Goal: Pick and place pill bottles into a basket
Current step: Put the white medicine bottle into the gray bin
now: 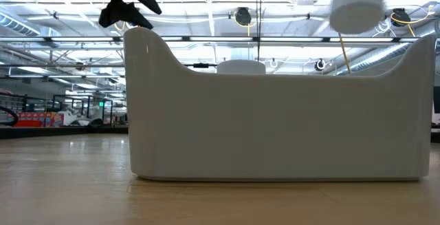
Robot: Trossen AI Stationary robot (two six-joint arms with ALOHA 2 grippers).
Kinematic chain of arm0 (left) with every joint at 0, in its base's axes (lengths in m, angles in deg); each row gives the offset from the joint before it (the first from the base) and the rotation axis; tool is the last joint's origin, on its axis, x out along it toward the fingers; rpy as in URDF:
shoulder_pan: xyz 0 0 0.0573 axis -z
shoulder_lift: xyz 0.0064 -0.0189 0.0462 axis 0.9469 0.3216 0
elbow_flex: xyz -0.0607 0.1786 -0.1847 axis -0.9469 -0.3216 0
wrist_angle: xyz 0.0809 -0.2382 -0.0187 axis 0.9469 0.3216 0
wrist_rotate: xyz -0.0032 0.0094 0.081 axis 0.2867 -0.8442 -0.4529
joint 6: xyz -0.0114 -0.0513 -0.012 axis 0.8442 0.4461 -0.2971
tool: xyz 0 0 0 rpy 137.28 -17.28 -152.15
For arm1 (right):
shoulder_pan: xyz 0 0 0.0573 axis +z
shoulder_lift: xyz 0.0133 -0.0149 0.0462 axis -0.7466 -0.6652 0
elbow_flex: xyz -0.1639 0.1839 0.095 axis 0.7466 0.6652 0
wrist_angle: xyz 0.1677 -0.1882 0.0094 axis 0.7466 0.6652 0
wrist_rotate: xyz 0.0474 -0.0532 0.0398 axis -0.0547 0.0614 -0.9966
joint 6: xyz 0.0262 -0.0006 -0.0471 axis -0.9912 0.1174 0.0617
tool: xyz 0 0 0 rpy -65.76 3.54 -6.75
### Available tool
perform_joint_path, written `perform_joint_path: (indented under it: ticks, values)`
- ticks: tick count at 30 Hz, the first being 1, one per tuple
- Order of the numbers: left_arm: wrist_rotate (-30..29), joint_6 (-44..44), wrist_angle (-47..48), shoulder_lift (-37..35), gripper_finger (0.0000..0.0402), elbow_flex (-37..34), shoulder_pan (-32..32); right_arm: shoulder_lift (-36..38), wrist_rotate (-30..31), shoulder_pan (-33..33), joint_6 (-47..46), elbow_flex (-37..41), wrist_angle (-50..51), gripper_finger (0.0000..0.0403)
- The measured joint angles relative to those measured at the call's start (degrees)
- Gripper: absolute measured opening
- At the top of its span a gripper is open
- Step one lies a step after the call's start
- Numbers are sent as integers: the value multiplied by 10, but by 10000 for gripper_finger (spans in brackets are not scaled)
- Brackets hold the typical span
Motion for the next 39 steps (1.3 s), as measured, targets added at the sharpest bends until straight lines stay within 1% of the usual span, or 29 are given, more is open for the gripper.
perform_joint_path:
  ticks: [4,9,16,22,31,39]
  values:
    - [0,10,-1,8,209,1,0,-7,14,17,-5,0,-20,153]
    - [0,26,-2,20,209,1,3,-27,14,23,-10,0,-60,153]
    - [1,47,0,39,209,0,21,-68,-1,22,-8,0,-59,153]
    - [1,50,-5,48,209,1,34,-76,-4,22,-7,0,-60,153]
    - [1,51,-2,55,209,1,34,-100,-31,7,-8,1,-70,153]
    - [0,51,-3,54,209,1,34,-105,-32,-7,-7,0,-79,153]
